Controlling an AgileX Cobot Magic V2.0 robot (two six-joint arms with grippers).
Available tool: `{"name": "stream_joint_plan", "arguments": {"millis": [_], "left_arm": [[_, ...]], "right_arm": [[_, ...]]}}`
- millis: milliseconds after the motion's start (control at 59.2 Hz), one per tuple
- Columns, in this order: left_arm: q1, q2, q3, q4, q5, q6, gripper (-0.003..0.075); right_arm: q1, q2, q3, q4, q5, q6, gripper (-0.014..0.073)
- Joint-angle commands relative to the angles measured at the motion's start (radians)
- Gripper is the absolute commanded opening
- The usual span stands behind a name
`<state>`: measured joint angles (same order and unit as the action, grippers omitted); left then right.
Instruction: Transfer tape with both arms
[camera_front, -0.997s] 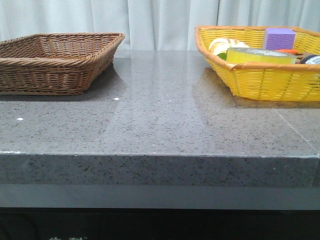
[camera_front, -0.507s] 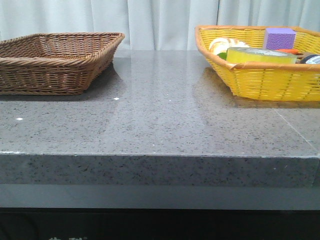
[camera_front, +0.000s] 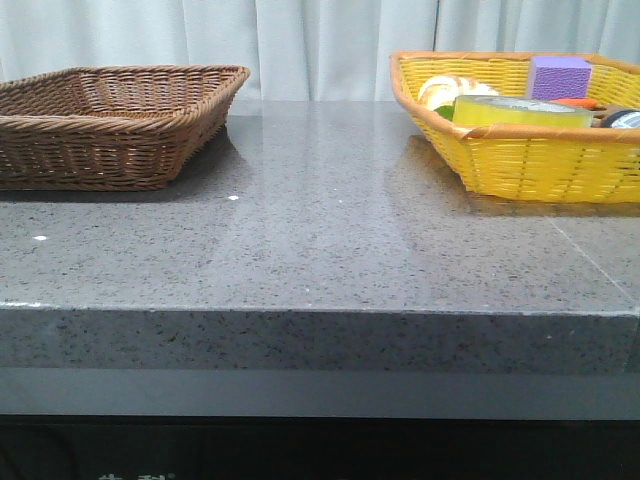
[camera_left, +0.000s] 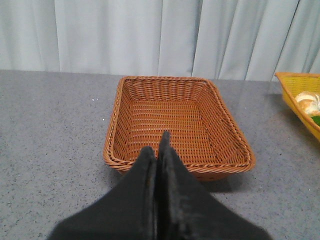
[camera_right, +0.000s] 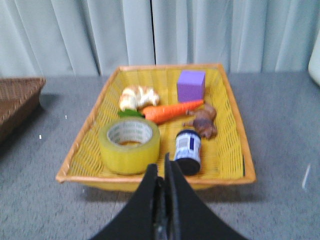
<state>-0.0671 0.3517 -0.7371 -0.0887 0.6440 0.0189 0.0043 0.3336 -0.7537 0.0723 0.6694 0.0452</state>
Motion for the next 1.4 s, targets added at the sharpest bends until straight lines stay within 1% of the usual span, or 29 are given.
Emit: {"name": "stream_joint_plan", "arguments": {"millis": [0,270,490,557,591,625,760,777,794,828,861,912,1132,1301,1385], "left_arm": [[0.003,0.069,-0.057,-0.008,-0.042,-0.007,-0.002],[0.003,0.152,-0.048,-0.008,-0.046,-0.007,-0.002],[0.003,0.191,-0.039,0.002,-0.045,-0.007,-0.0019],[0.003,0.197,-0.039,0.009,-0.045,-0.005,0.0006],[0.003,0.197,-0.039,0.018,-0.045,-0.005,0.0046],[0.003,0.197,-0.039,0.021,-0.045,-0.005,0.0102],[0.003,0.197,-0.039,0.028,-0.045,-0.005,0.0429],[0.003,0.197,-0.039,0.028,-0.045,-0.005,0.0456],[0.003,0.197,-0.039,0.028,-0.045,-0.005,0.049],[0.003,0.197,-0.039,0.028,-0.045,-0.005,0.0533],[0.003,0.197,-0.039,0.028,-0.043,-0.005,0.0556],[0.003,0.197,-0.039,0.028,-0.043,-0.005,0.0557],[0.003,0.201,-0.055,0.012,-0.037,-0.005,0.0546],[-0.024,0.251,-0.145,0.012,0.083,-0.001,0.0546],[-0.051,0.277,-0.19,-0.005,0.141,0.032,0.0546]], "right_arm": [[-0.005,0.082,-0.077,-0.013,-0.007,-0.011,-0.0069],[-0.005,0.224,-0.07,-0.003,-0.024,-0.011,-0.0069],[-0.005,0.288,-0.07,-0.004,-0.025,-0.013,-0.0065],[-0.005,0.297,-0.07,-0.01,-0.026,-0.025,-0.004],[-0.005,0.301,-0.07,-0.011,-0.026,-0.033,-0.0004],[-0.005,0.303,-0.07,-0.011,-0.026,-0.039,0.005],[-0.005,0.306,-0.07,-0.011,-0.026,-0.054,0.0374],[-0.005,0.306,-0.07,-0.011,-0.026,-0.054,0.0416],[-0.005,0.306,-0.07,-0.011,-0.026,-0.054,0.0442],[-0.005,0.306,-0.07,-0.011,-0.026,-0.054,0.0496],[-0.005,0.306,-0.07,-0.011,-0.026,-0.054,0.0531],[-0.005,0.306,-0.07,-0.011,-0.024,-0.054,0.0551],[-0.004,0.319,-0.105,0.003,-0.002,-0.054,0.0549],[-0.004,0.382,-0.194,0.006,0.096,-0.054,0.0549],[-0.004,0.422,-0.235,0.013,0.137,-0.054,0.0549]]}}
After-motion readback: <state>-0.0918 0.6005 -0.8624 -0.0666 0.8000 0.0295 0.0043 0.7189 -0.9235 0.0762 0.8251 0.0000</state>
